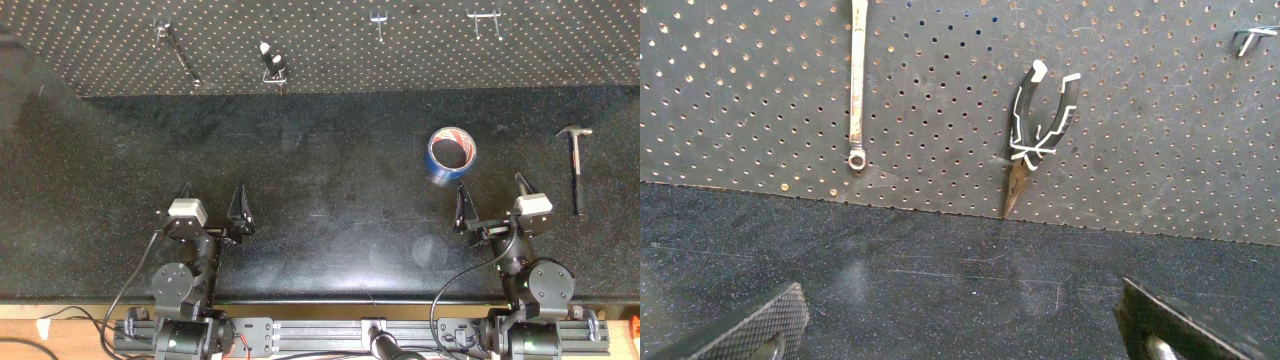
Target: Place Tools Onto Pegboard
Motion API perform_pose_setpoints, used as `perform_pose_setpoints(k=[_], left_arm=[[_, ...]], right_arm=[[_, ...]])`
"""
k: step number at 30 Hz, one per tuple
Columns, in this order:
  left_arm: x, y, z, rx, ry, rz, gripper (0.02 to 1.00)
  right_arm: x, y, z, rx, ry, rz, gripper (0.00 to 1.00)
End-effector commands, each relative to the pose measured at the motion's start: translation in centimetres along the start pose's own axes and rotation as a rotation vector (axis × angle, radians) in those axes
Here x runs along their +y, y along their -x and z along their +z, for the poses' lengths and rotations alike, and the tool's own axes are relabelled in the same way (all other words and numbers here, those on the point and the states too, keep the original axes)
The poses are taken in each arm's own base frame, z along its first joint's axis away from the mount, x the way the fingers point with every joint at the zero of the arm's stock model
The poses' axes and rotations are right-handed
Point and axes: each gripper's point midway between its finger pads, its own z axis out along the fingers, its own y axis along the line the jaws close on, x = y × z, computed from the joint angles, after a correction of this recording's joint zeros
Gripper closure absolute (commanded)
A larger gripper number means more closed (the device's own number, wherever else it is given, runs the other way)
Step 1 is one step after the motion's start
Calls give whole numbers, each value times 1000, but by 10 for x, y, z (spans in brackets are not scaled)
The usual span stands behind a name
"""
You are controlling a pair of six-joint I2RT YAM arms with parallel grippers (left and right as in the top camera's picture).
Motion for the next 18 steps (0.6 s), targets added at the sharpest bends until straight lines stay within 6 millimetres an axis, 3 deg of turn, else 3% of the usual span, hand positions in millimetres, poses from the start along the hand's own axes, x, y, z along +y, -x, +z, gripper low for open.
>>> perform_pose_setpoints(k=[1, 6, 11, 18], left_arm=[[1, 0, -1, -4, 6, -9, 25], [1, 0, -1, -5, 6, -9, 25], [1, 0, -1, -5, 6, -9, 25], [1, 0, -1, -5, 6, -9, 25]], right_arm=[[0, 2, 0, -7, -5, 53, 1], [9, 25, 10, 97, 14, 116, 1], [39, 44, 50, 319, 103, 134, 1], [74, 7, 103, 664, 166, 132, 1]])
